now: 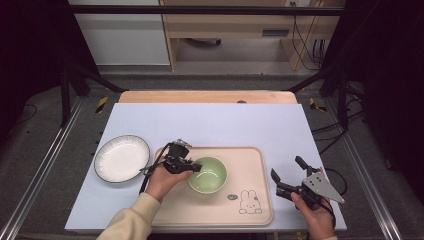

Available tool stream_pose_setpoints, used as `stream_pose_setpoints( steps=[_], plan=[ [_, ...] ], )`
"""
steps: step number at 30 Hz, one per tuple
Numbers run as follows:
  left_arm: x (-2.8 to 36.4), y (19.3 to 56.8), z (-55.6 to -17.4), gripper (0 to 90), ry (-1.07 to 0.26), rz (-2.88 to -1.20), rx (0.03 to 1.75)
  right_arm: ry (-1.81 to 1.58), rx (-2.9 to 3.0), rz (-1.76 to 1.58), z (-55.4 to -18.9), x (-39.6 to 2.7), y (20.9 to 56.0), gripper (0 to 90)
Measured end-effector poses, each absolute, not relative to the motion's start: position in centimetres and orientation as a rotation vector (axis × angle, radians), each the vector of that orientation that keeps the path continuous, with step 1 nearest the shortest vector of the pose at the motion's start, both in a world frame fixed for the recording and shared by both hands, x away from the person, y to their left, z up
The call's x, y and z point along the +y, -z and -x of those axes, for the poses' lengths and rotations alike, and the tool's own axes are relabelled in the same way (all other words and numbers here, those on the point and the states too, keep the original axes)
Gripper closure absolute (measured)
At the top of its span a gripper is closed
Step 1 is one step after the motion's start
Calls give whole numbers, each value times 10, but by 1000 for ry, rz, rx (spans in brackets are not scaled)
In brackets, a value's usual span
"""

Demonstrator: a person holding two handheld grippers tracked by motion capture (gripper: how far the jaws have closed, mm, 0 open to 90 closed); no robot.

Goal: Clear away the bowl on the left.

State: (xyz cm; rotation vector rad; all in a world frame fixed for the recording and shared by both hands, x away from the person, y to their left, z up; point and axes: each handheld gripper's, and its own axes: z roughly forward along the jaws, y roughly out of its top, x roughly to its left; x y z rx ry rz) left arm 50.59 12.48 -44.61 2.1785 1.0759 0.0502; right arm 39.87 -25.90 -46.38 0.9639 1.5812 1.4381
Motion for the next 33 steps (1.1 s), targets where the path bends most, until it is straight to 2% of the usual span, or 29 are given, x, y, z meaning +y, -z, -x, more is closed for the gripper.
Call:
stream_pose_setpoints(
  steps=[3, 12, 20, 33],
  plan=[
    [124, 446, -505, 622, -62, -2174, 1073, -1437, 1585, -961, -398, -258, 463, 76],
    [124, 443, -504, 526, -88, -2161, 1066, -1438, 1585, -959, -398, -258, 464, 76],
    [127, 439, -504, 352, -107, -2115, 1025, -1440, 1601, -962, -398, -256, 464, 70],
    [129, 430, -499, 224, -157, -2038, 938, -1446, 1600, -958, -398, -255, 464, 68]
  ],
)
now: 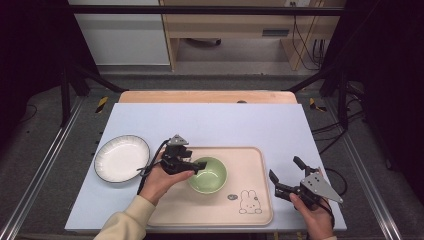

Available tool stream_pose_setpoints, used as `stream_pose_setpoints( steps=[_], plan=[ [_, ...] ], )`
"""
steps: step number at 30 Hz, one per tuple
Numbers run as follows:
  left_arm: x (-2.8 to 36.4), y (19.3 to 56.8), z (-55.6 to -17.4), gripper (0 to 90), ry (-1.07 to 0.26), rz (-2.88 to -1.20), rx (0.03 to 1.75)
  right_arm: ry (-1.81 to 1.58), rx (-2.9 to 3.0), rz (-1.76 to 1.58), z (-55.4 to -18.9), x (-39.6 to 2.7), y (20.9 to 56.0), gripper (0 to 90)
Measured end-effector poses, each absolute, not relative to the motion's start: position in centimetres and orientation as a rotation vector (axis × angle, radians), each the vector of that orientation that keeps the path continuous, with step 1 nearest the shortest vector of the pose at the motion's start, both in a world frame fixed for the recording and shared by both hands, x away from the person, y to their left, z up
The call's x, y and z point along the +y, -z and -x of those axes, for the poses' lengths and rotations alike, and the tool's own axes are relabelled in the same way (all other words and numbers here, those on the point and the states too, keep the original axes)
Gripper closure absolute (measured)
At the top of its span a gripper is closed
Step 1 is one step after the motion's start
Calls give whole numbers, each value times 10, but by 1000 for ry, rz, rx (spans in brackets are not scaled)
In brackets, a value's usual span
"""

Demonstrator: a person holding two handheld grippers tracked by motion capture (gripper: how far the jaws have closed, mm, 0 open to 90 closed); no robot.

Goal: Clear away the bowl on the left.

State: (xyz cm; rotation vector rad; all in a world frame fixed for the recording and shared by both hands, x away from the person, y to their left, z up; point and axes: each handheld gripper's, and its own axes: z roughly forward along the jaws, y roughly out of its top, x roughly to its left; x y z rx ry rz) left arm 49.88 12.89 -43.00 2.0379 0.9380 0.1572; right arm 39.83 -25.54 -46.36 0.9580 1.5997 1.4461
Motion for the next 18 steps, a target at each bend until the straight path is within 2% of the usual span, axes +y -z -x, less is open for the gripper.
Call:
stream_pose_setpoints(
  steps=[6, 18],
  plan=[
    [125, 427, -494, 144, -186, -2006, 857, -1446, 1603, -953, -398, -255, 463, 67],
    [123, 413, -483, 131, -244, -1900, 734, -1448, 1600, -953, -396, -254, 462, 65]
  ],
)
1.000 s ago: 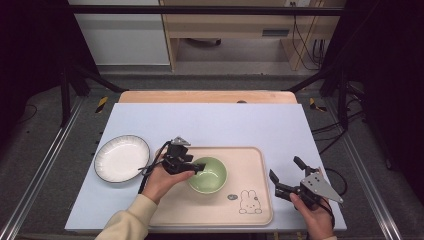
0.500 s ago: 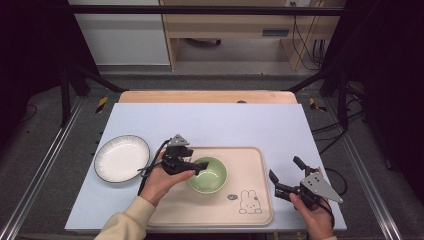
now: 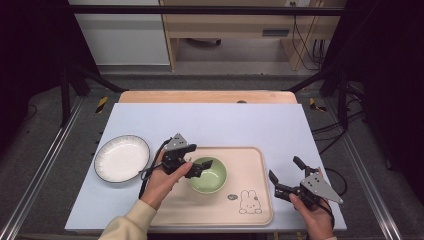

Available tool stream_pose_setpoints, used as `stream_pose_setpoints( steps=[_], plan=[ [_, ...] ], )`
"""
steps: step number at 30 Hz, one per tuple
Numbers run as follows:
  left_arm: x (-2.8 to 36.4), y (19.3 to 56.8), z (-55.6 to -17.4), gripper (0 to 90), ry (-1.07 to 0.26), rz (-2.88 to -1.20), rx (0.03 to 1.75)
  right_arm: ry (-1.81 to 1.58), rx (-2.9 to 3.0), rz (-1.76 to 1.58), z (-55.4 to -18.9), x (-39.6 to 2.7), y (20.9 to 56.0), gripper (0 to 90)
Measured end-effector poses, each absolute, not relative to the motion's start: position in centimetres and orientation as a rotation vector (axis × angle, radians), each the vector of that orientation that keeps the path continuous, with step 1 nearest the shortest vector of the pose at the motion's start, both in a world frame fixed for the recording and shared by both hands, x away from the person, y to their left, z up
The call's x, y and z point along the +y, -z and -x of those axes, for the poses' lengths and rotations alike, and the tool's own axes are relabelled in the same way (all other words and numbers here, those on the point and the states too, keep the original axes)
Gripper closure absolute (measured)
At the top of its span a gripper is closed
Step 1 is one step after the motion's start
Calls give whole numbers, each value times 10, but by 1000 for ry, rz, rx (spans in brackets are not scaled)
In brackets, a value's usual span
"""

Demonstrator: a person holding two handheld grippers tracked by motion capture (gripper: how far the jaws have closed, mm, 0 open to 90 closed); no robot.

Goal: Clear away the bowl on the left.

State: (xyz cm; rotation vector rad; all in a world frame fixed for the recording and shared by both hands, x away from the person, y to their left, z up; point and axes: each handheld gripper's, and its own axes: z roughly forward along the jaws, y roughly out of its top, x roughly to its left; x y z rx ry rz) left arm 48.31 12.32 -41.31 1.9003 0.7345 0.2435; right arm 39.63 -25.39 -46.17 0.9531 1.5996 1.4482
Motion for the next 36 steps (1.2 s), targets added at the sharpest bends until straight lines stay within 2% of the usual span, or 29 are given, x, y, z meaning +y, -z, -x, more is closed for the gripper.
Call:
stream_pose_setpoints(
  steps=[14, 28, 36],
  plan=[
    [127, 400, -470, 121, -287, -1848, 663, -1447, 1598, -945, -396, -254, 461, 65],
    [140, 385, -455, 42, -274, -1778, 567, -1444, 1597, -945, -395, -254, 462, 64],
    [152, 386, -449, 38, -323, -1757, 590, -1445, 1597, -945, -395, -253, 461, 64]
  ],
)
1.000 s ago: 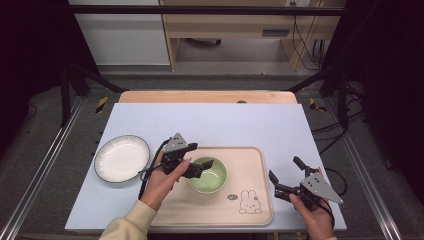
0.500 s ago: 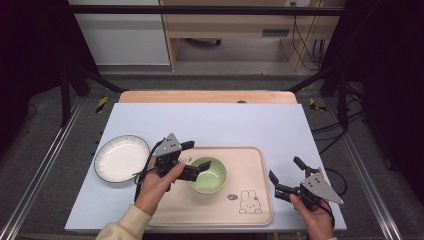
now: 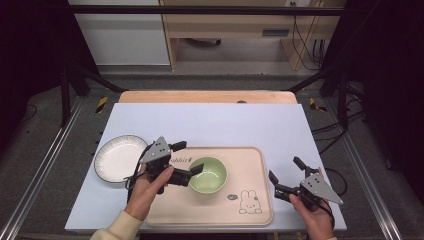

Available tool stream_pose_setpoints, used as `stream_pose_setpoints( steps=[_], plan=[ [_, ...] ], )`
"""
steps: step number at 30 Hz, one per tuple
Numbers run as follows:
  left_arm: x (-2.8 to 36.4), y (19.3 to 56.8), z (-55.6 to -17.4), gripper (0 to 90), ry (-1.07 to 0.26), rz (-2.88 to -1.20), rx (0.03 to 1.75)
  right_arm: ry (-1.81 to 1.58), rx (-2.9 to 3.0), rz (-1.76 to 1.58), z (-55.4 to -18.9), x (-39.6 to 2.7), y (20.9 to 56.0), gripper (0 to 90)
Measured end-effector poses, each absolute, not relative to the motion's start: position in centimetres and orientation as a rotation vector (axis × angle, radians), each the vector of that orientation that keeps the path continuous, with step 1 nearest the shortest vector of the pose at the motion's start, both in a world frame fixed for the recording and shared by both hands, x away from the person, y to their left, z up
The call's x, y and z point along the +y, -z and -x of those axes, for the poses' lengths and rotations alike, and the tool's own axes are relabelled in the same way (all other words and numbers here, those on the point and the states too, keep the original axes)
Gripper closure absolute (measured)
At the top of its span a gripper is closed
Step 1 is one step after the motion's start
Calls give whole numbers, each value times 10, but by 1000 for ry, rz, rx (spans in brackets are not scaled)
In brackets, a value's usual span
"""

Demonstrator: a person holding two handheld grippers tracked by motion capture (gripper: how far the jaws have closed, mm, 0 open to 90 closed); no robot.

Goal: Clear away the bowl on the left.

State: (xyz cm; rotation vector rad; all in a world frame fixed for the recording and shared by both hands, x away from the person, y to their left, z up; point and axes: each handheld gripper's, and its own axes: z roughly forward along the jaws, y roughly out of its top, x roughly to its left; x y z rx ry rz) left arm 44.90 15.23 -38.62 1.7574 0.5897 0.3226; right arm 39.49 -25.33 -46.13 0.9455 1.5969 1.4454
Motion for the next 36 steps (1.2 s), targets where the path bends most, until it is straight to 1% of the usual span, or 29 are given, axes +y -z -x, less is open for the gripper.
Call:
stream_pose_setpoints(
  steps=[7, 16, 23, 36],
  plan=[
    [167, 387, -445, 38, -350, -1727, 606, -1442, 1597, -946, -395, -254, 462, 64],
    [191, 387, -439, 39, -415, -1691, 619, -1443, 1597, -944, -395, -254, 462, 64],
    [210, 398, -435, 39, -435, -1678, 663, -1443, 1598, -940, -395, -253, 462, 64],
    [233, 414, -431, 39, -459, -1663, 714, -1442, 1600, -937, -395, -253, 462, 63]
  ],
)
